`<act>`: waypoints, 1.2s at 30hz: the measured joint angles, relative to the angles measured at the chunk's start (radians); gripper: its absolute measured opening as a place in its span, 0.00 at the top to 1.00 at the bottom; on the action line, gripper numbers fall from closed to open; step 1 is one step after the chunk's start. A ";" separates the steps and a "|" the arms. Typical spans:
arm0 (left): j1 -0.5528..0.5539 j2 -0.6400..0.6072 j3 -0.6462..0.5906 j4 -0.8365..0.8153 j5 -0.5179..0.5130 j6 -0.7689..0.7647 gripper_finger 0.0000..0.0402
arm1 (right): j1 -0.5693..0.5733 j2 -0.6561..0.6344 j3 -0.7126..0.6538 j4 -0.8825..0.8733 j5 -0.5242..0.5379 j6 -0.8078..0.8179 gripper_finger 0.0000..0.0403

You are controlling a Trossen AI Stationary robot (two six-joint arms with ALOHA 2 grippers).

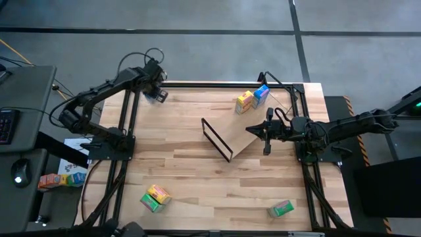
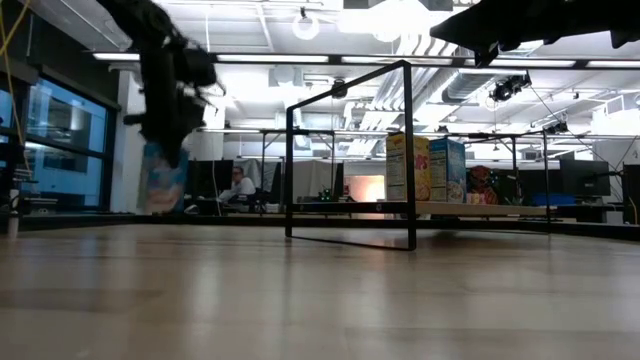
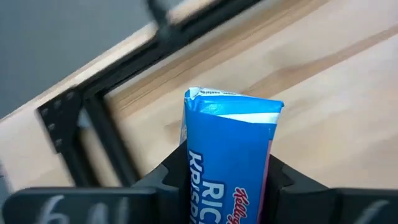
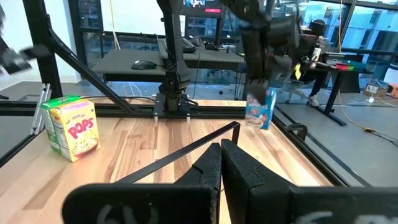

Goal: Stack cereal on shelf
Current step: Put the blue cereal box on the shelf aligned with the blue cereal box

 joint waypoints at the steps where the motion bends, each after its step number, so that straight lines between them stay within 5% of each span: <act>1: -0.008 -0.010 0.036 -0.008 0.024 -0.013 0.78 | 0.000 0.000 0.000 0.000 0.000 -0.001 1.00; 6: -0.098 -0.041 0.243 0.000 0.093 -0.059 0.77 | 0.000 0.000 0.000 0.000 0.000 -0.001 1.00; 11: -0.311 -0.028 0.423 0.038 0.062 -0.059 0.77 | 0.000 0.000 0.000 0.002 0.000 -0.001 1.00; 22: -0.743 0.203 0.524 0.094 -0.119 0.008 0.78 | 0.000 0.000 0.000 0.165 0.099 -0.055 1.00; 29: -0.810 0.419 0.733 0.151 -0.168 0.138 0.78 | 0.000 0.000 0.000 0.167 0.100 -0.067 1.00; 36: -0.813 0.576 0.883 0.140 -0.054 0.152 0.78 | 0.001 0.000 0.000 0.166 0.099 -0.078 1.00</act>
